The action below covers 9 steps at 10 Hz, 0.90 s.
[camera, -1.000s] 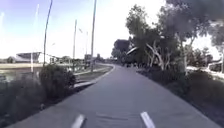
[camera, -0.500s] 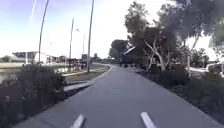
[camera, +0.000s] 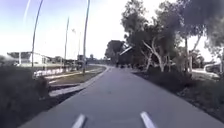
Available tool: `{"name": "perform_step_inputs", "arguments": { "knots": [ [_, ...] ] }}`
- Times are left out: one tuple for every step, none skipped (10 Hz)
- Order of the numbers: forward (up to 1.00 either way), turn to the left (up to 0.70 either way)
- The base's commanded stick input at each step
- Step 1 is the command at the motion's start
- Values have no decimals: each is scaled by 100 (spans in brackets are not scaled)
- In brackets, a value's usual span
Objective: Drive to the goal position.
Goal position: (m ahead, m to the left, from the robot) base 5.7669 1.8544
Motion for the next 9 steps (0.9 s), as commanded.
{"name": "perform_step_inputs", "arguments": {
  "knots": [
    [94,-17],
    [95,-34],
    [94,-23],
    [94,-7],
    [95,0],
    [94,0],
    [94,0],
    [94,0],
    [94,0]
  ]
}}
